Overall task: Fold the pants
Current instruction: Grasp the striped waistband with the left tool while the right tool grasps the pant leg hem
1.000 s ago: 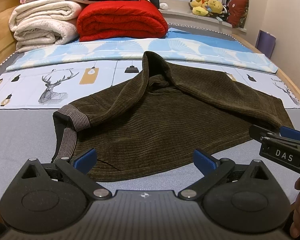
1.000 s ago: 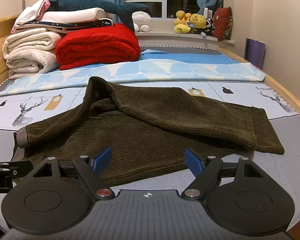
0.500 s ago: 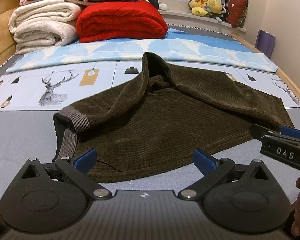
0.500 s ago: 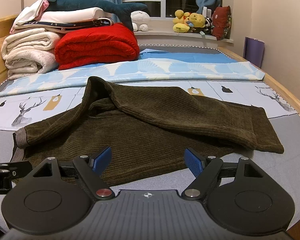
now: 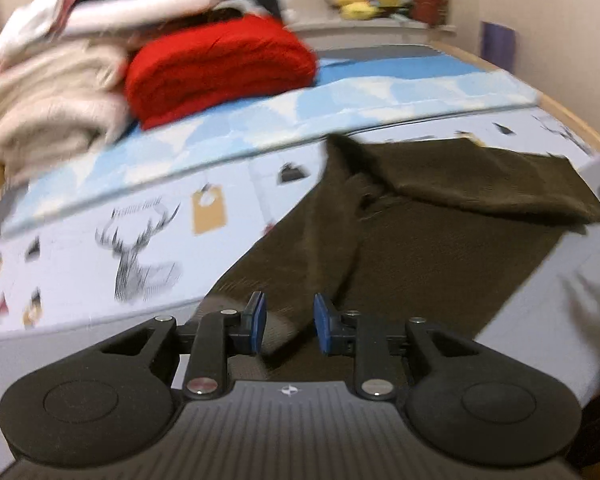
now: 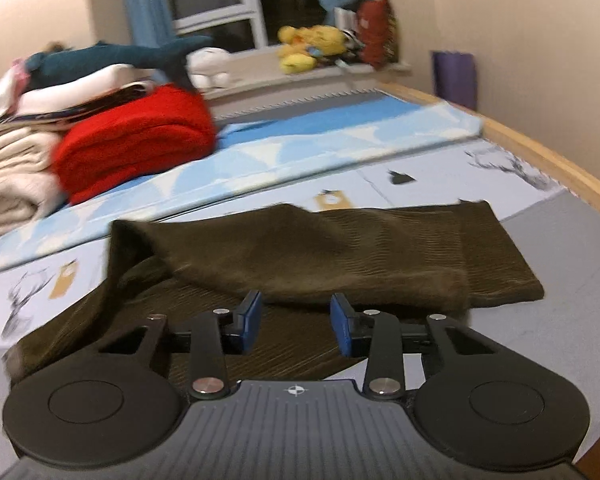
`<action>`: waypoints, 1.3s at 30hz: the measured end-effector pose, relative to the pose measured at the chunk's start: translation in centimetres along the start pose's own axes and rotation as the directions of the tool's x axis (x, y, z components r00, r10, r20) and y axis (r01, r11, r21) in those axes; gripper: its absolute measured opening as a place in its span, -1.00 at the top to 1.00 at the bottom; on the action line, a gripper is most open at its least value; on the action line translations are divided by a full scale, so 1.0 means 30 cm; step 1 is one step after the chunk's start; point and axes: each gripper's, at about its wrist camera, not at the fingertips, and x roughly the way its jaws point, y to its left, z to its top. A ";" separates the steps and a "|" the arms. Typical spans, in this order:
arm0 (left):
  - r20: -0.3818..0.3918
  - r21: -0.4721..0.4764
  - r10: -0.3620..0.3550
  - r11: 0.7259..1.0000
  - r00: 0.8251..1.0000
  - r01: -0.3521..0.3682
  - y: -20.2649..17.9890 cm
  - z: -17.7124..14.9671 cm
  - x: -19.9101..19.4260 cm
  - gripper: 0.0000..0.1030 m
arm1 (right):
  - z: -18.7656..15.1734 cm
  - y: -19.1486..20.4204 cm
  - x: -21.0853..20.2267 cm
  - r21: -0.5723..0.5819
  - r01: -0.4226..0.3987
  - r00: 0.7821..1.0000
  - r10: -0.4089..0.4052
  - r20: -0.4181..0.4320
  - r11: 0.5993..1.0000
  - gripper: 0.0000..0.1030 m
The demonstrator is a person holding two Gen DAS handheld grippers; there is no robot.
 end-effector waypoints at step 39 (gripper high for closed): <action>-0.259 -0.214 -0.077 0.977 0.963 0.021 0.173 -0.134 0.384 0.55 | 0.187 -0.154 0.289 0.271 0.169 0.964 -0.102 -0.244 0.948 0.88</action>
